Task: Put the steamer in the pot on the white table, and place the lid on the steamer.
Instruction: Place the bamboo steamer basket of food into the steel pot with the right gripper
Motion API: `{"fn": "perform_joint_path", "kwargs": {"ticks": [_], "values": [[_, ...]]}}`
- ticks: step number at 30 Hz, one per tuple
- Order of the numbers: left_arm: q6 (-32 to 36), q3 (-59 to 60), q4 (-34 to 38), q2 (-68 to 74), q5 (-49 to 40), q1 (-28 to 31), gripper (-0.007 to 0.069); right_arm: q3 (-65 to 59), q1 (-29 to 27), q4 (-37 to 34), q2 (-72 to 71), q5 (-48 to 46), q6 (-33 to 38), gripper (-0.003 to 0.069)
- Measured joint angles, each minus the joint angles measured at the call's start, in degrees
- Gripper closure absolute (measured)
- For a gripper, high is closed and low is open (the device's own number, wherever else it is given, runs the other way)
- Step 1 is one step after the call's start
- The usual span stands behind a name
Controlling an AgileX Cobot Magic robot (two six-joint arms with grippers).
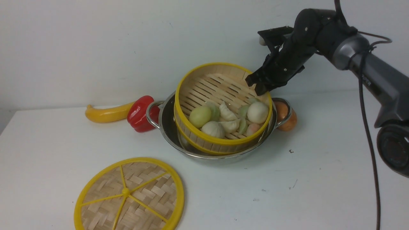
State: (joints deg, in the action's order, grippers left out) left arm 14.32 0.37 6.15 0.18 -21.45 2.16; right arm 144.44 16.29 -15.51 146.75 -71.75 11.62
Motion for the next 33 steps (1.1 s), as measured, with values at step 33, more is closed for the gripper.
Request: {"fn": "perform_joint_path", "kwargs": {"ticks": [33], "values": [[0.0,0.0,0.0,0.0,0.0,0.0,0.0384,-3.8,0.0,-3.0,-0.3,1.1,1.5,0.0493]]}}
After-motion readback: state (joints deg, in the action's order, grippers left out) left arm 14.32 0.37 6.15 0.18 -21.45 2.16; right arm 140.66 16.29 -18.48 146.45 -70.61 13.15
